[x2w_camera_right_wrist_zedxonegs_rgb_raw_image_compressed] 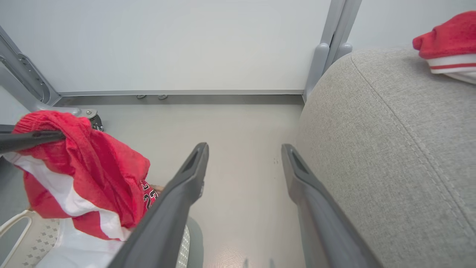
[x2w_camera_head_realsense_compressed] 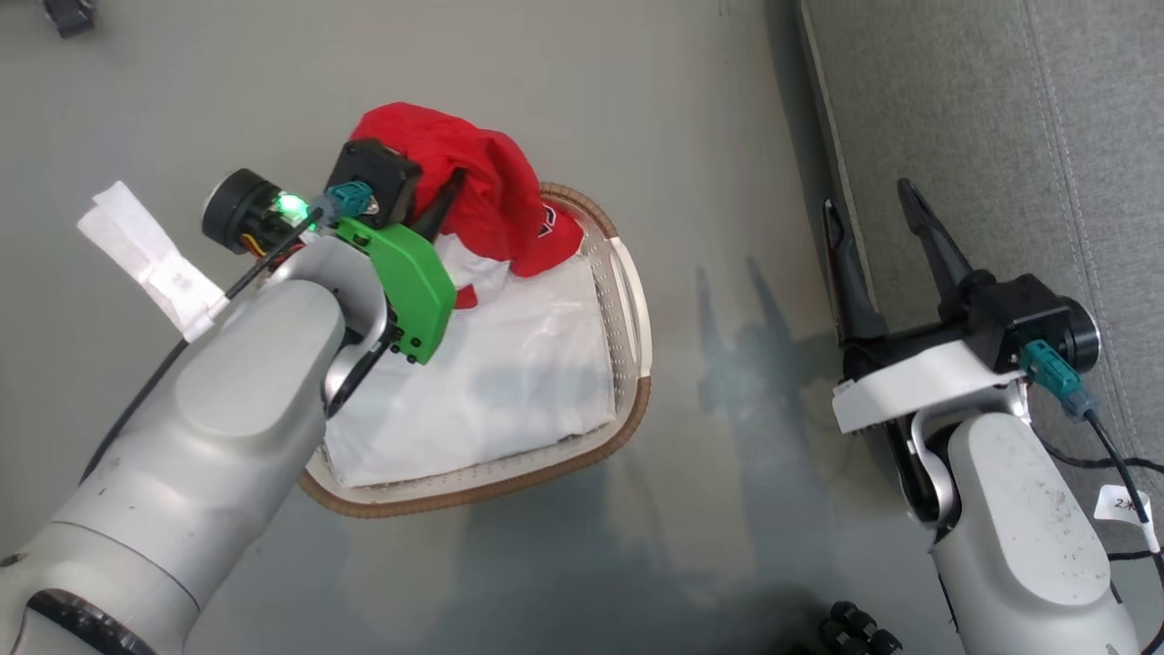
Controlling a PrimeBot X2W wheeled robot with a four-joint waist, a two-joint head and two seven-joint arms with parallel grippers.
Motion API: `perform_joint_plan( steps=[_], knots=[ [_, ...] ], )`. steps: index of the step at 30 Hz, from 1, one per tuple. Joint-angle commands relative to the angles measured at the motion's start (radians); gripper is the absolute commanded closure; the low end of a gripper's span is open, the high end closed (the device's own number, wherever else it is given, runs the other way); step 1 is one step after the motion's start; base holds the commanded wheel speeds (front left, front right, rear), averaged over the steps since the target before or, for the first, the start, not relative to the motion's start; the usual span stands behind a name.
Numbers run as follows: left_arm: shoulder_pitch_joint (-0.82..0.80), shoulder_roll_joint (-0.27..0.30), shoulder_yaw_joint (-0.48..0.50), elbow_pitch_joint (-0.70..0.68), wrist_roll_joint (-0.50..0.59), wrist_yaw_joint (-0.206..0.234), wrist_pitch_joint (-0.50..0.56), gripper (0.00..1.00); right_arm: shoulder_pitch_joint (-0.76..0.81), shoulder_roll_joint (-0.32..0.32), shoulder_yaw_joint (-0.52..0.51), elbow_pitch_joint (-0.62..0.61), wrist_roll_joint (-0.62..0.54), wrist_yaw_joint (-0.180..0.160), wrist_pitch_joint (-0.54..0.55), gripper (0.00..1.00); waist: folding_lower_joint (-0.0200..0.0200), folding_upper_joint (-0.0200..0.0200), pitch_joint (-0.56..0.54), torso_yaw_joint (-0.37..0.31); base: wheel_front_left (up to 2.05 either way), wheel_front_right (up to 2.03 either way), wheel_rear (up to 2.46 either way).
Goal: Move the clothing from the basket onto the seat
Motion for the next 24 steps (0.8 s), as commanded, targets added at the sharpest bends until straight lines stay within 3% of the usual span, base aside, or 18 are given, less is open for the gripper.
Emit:
perform_joint_plan(
  steps=[1,13,24],
  knots=[
    [0.014,-0.002,-0.014,-0.025,-0.008,0.002,-0.012,1.0,0.029,-0.004,-0.008,0.011,-0.009,-0.001,-0.002,0.0,-0.0001,0.0,-0.115,0.05,0.0,0.0,0.0],
    [0.019,-0.011,-0.084,-0.206,-0.092,0.002,-0.021,1.0,0.139,-0.004,-0.009,0.077,-0.031,-0.001,-0.002,0.0,-0.0001,0.0,-0.414,0.113,0.0,0.0,0.0],
    [-0.02,-0.037,-0.047,-0.289,-0.162,0.017,-0.003,1.0,0.174,-0.004,0.071,0.096,-0.002,-0.001,-0.002,0.0,-0.0001,0.0,-0.584,0.12,0.0,0.0,0.0]
  ],
)
